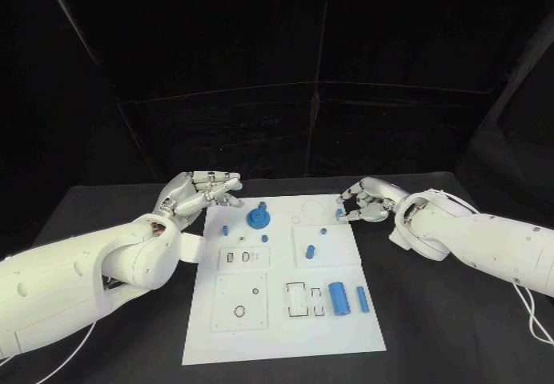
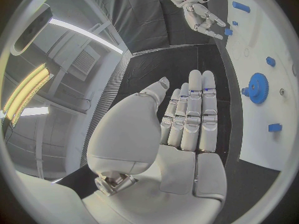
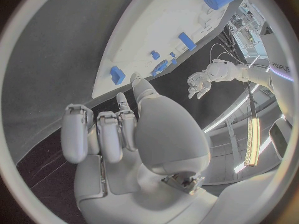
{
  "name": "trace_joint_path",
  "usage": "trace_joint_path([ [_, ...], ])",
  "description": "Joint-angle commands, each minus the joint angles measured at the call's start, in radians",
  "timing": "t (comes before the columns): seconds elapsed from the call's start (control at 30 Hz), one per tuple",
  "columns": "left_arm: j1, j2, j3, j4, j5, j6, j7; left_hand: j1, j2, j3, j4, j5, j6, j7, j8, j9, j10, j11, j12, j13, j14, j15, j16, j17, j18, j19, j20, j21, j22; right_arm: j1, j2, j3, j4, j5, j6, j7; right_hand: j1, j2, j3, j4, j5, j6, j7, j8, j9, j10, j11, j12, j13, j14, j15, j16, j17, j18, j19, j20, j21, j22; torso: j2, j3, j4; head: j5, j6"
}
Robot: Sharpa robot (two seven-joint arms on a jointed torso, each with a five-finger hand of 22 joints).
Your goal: Assemble the parts on the task board
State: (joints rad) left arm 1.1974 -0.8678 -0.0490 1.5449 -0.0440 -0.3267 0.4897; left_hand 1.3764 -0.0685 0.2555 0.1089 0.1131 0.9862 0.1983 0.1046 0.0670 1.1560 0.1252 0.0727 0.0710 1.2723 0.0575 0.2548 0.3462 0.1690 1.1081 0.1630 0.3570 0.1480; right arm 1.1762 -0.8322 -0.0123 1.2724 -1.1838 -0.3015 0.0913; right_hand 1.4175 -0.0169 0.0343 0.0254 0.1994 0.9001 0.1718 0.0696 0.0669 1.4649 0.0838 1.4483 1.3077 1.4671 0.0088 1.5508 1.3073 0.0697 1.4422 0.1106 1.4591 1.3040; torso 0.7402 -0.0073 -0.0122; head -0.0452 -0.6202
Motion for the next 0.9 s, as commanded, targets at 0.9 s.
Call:
trace_joint_path([
  [0.9, 0.001, 0.002, 0.001, -0.010, 0.000, 0.015, 0.004, 0.008, 0.002, 0.003, 0.000, -0.005, 0.003, 0.004, -0.005, -0.001, 0.003, 0.006, -0.003, 0.000, -0.002, 0.003, -0.006, 0.001, 0.012, -0.001, 0.000, 0.004, 0.002, -0.032, 0.028, 0.001, -0.045, 0.016, -0.017, 0.019, 0.009, 0.035, 0.013, -0.009, -0.016, 0.015, 0.002, 0.005, 0.003, 0.020, 0.000, 0.009, 0.150, 0.093, -0.002, 0.001, 0.214, -0.016, -0.001, 0.002, 0.001, 0.005, -0.001, -0.0003, 0.0014, 0.000, -0.006],
])
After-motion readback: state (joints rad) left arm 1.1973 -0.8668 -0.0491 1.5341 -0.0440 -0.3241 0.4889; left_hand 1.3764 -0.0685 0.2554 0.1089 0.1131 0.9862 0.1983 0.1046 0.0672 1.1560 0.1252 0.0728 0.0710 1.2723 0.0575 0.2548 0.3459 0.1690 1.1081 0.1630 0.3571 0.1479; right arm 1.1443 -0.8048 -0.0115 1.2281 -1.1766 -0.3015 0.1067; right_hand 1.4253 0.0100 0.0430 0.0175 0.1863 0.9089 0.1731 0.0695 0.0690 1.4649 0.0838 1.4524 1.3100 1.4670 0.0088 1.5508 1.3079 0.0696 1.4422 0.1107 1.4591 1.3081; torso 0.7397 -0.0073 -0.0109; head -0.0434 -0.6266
